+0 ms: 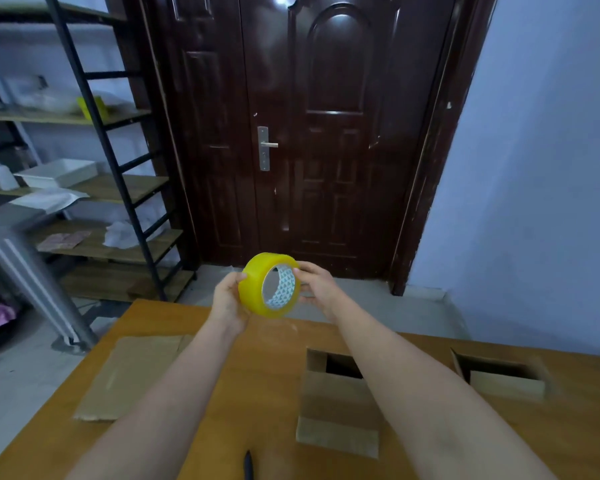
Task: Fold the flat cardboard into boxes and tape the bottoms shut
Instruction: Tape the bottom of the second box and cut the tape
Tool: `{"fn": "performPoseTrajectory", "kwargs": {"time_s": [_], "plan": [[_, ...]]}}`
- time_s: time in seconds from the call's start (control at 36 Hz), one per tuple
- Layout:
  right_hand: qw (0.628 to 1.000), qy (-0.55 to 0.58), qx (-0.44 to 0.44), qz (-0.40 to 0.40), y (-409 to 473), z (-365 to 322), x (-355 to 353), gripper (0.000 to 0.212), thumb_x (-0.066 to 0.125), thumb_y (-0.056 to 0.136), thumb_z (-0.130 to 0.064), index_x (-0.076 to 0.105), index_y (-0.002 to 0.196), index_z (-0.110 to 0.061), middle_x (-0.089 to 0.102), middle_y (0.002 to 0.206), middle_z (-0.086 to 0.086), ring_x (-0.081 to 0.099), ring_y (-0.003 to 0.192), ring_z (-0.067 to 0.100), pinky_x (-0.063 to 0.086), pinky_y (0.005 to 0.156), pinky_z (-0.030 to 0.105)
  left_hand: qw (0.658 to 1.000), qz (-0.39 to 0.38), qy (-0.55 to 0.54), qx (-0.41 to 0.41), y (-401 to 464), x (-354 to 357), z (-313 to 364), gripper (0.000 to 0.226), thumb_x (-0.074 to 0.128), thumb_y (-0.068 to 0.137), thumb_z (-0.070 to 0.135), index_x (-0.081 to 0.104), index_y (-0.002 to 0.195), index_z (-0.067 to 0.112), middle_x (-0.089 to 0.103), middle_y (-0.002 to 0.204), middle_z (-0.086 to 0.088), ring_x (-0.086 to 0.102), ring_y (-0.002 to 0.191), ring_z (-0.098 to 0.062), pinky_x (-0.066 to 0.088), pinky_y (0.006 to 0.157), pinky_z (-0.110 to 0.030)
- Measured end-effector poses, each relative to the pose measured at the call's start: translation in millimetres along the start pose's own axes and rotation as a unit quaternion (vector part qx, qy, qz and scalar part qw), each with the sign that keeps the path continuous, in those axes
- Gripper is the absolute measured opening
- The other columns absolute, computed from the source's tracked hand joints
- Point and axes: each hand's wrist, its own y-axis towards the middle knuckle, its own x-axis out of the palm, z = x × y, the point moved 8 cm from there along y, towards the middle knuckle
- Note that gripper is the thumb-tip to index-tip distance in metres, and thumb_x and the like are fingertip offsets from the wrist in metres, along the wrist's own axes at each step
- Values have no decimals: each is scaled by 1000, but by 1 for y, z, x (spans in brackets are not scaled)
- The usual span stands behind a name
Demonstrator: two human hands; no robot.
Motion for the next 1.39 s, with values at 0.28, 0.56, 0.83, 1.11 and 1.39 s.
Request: {"fn": "performPoseTrajectory", "kwargs": {"time_s": [0.28, 0.56, 0.83, 1.11, 1.39], "plan": [[994, 96, 34, 51, -4, 2, -9, 36, 53, 95, -20, 54, 130, -13, 61, 111, 6, 59, 82, 14, 48, 65, 27, 997, -68, -27, -38, 6, 51, -2, 31, 47, 93, 31, 63, 105, 8, 71, 92, -10, 70, 76, -24, 57, 67, -34], [984, 40, -119, 125, -20, -39, -15, 16, 52, 93, -10, 66, 99, -10, 61, 92, 8, 55, 80, 13, 45, 65, 21, 997, -15, -62, -46, 16, 54, -4, 25, 53, 93, 33, 61, 88, 11, 68, 60, 1, 66, 59, -12, 55, 61, -24], [986, -98, -132, 27, -26, -49, 12, 27, 60, 92, -31, 54, 77, -10, 49, 70, 2, 44, 64, 12, 34, 60, 26, 998, -14, -49, -27, 24, 45, -6, 31, 55, 93, 33, 61, 109, 6, 65, 83, -5, 63, 68, -16, 53, 64, -28], [983, -103, -153, 12, -27, -54, 15, 18, 59, 92, -17, 54, 76, -11, 50, 69, -3, 45, 60, 7, 36, 50, 11, 999, -37, -31, -8, 23, 49, 1, 47, 55, 91, 33, 57, 124, -1, 65, 103, -14, 63, 84, -23, 52, 83, -37], [981, -98, -162, -34, -29, -55, 17, 9, 58, 90, -3, 61, 97, -8, 60, 84, -1, 55, 72, 5, 43, 59, 6, 998, -42, -41, 4, 26, 48, 4, 52, 54, 92, 34, 54, 129, -2, 58, 122, -22, 62, 91, -27, 46, 94, -41]]}}
